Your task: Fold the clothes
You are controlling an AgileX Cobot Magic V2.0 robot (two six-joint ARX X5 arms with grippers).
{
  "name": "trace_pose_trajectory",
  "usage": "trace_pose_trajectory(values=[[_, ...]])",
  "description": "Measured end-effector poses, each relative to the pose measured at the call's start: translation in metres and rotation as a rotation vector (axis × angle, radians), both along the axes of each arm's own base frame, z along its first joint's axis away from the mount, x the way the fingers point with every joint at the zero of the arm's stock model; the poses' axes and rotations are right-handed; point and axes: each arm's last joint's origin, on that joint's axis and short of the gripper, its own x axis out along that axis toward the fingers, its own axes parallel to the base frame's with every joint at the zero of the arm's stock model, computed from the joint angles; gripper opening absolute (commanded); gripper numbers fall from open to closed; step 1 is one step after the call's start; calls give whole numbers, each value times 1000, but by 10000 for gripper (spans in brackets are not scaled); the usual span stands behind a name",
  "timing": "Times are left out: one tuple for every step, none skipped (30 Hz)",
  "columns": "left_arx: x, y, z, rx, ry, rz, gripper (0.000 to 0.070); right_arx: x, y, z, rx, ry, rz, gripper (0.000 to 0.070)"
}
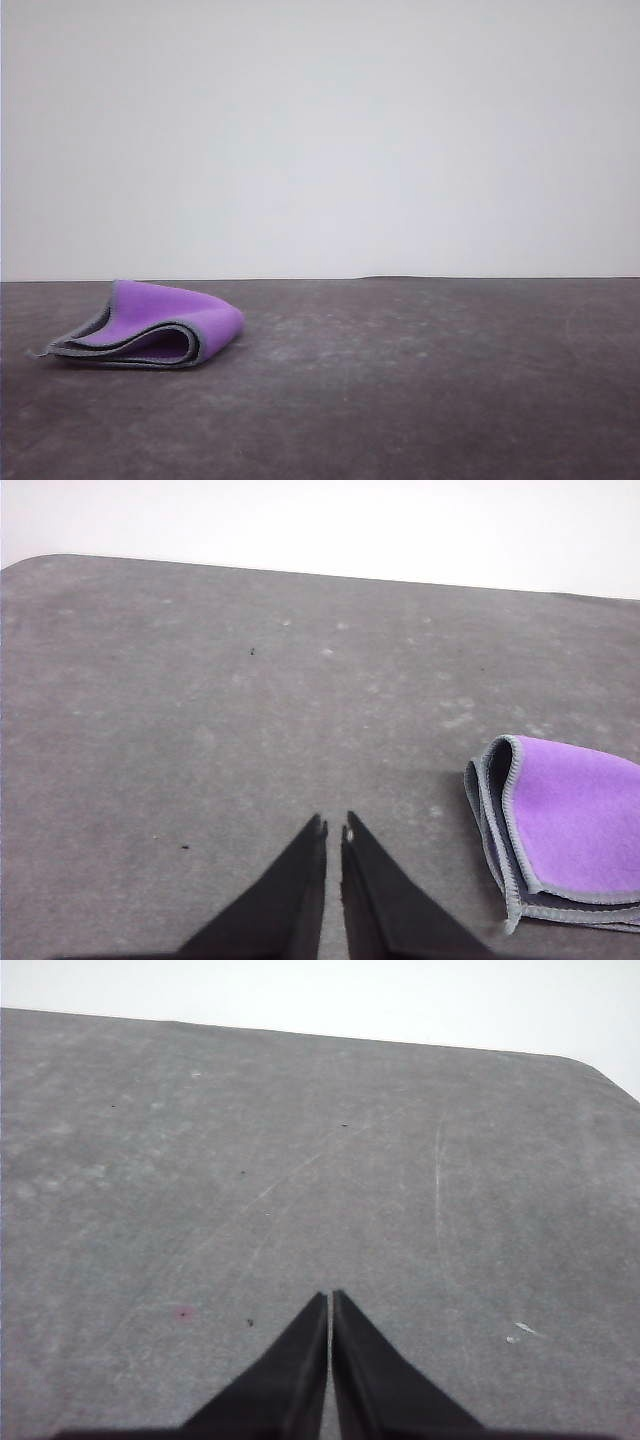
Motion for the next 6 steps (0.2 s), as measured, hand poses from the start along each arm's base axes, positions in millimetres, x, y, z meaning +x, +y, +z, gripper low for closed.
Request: trace_pose_trajectory(values=[[0,0,0,0,0,0,17,0,0,0,-1,0,-2,0],[0,0,0,0,0,0,17,0,0,0,-3,0,-7,0],[0,0,0,0,0,0,17,0,0,0,-5,0,-13,0],[0,0,0,0,0,0,17,0,0,0,-6,0,-17,0],[0,0,0,0,0,0,17,0,1,0,-8,0,-22,0],[0,0,0,0,0,0,17,0,1,0,-9,0,-25,0]])
